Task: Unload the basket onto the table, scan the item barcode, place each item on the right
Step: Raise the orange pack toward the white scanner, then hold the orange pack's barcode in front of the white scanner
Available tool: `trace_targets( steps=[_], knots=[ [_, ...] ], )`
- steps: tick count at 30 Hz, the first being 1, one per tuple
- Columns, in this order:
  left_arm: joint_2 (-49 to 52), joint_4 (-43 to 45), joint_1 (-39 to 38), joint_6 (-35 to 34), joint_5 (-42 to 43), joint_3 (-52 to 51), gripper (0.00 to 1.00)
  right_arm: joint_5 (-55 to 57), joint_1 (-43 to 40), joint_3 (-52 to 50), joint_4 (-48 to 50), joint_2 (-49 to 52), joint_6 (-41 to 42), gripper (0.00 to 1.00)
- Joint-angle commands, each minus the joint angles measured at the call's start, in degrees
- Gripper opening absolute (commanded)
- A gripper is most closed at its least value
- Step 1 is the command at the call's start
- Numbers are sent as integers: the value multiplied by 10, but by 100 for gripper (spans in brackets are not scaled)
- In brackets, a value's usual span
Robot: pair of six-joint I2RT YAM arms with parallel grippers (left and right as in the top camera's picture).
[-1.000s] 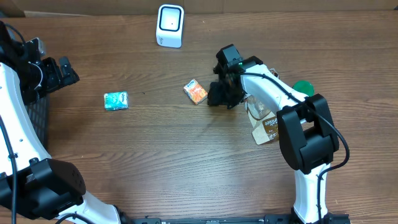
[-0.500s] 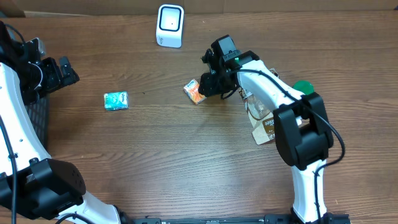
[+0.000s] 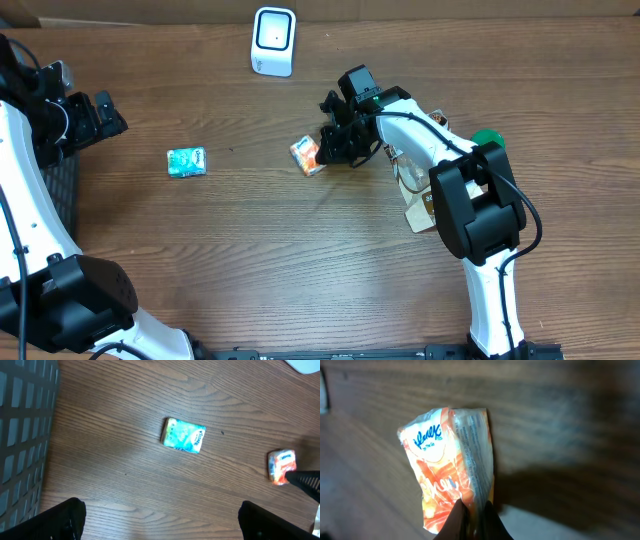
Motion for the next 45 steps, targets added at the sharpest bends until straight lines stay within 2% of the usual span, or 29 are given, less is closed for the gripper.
trace_targets(
  steps=[1, 4, 7, 12, 17, 27, 29, 40, 45],
  knots=[
    [-1, 0, -4, 11, 7, 1, 100, -134, -20, 8, -11, -67, 6, 4],
    [-1, 0, -4, 11, 7, 1, 100, -291, -40, 8, -5, -122, -11, 4],
    [-1, 1, -4, 11, 7, 1, 100, -400, -61, 8, 5, -152, -11, 4],
    [-1, 0, -4, 11, 7, 1, 100, -585, -96, 8, 33, -160, -12, 4],
    [-1, 0, -4, 11, 7, 1, 100, -602, -122, 8, 40, -162, 69, 4],
    [-1, 0, -4, 11, 7, 1, 100, -602, -153, 8, 26, -189, 52, 4],
    [-1, 0, -4, 11, 7, 1, 100, -579, -153, 7, 25, -189, 50, 4],
    [-1, 0, -4, 11, 7, 1, 100, -286, -122, 16, -40, -189, 50, 4],
    [-1, 0, -4, 11, 7, 1, 100, -26, -72, 123, -141, -189, 53, 4]
  ],
)
